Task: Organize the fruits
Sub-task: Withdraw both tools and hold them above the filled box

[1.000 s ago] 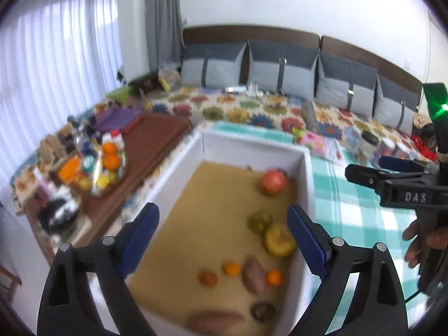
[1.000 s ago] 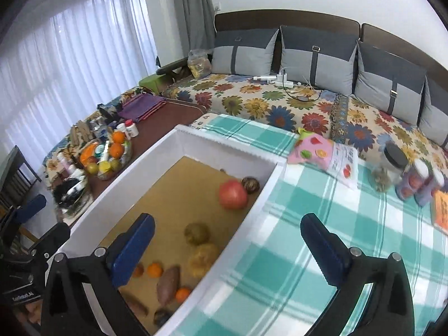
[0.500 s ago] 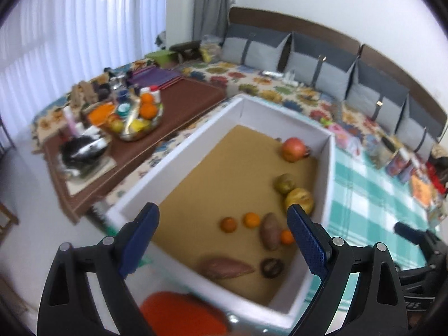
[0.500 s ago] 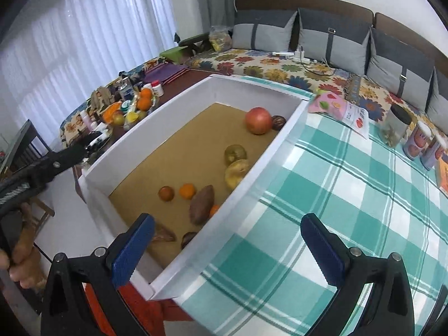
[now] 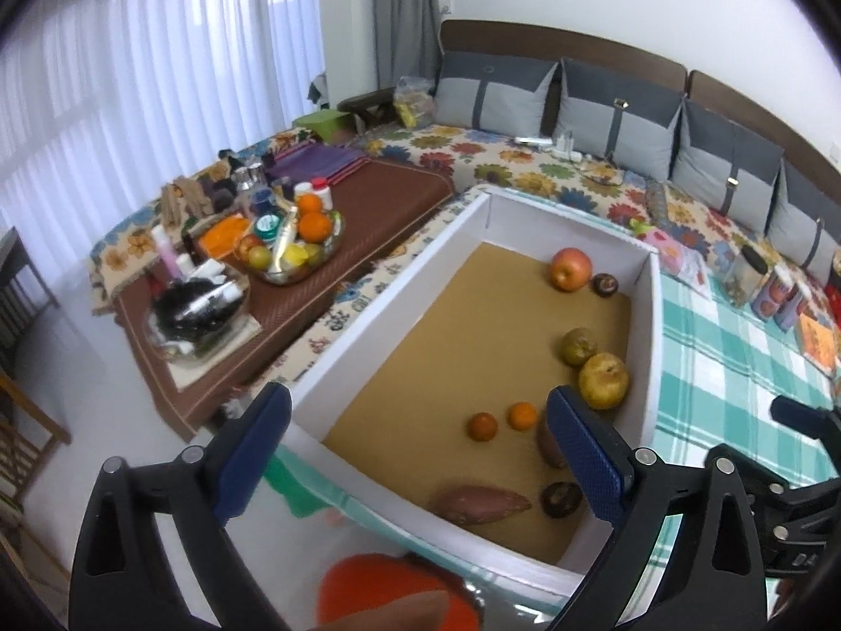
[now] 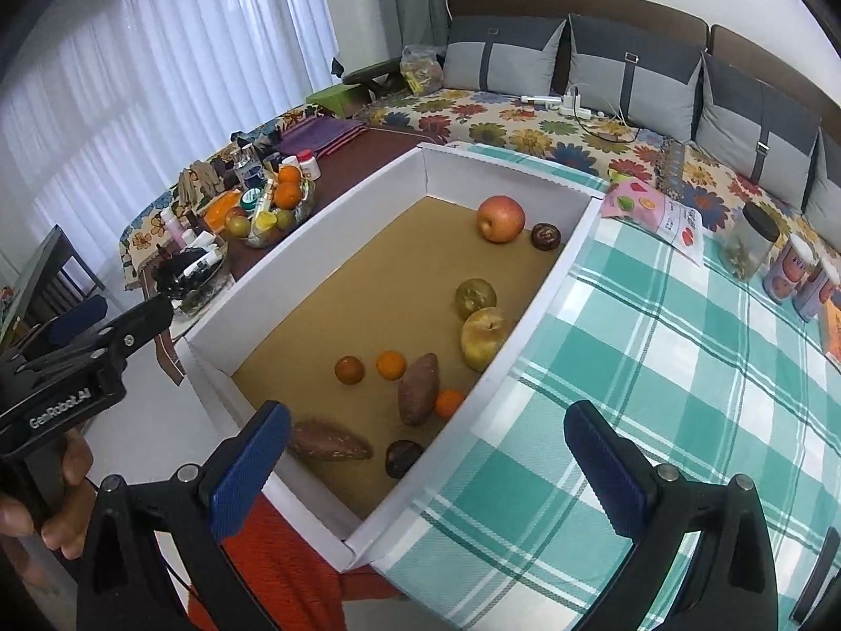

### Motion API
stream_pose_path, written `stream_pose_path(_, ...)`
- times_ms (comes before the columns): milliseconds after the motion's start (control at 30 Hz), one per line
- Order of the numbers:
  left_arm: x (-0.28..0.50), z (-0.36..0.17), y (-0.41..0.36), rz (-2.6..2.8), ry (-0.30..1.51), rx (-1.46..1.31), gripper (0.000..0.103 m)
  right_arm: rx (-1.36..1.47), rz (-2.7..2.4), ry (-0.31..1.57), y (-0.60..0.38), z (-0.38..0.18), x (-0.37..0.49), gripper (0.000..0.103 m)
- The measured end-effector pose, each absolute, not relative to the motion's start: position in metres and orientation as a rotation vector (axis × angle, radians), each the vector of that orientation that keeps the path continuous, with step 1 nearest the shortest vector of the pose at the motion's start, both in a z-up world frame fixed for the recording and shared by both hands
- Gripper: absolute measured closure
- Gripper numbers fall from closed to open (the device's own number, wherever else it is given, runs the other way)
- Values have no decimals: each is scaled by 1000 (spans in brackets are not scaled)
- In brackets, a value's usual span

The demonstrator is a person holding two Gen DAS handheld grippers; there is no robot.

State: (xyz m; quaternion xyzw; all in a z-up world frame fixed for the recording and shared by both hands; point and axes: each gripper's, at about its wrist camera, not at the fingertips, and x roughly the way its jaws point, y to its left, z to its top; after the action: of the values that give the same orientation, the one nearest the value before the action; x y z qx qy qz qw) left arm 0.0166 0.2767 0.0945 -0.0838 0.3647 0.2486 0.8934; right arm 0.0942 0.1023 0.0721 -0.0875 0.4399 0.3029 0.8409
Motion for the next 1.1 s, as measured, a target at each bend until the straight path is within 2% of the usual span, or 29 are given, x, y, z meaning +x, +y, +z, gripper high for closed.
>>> stream_pose_path(200,15,101,279,560,765,-126,4,-236,627,951,123,84,89,0)
stream_pose_path(467,10,100,298,531,864,-234,4,-338,630,942,152,101,76,0)
stream_pose_path(1100,10,92,302,570,884,-217,4,-365,588,1000,162,79,85,0)
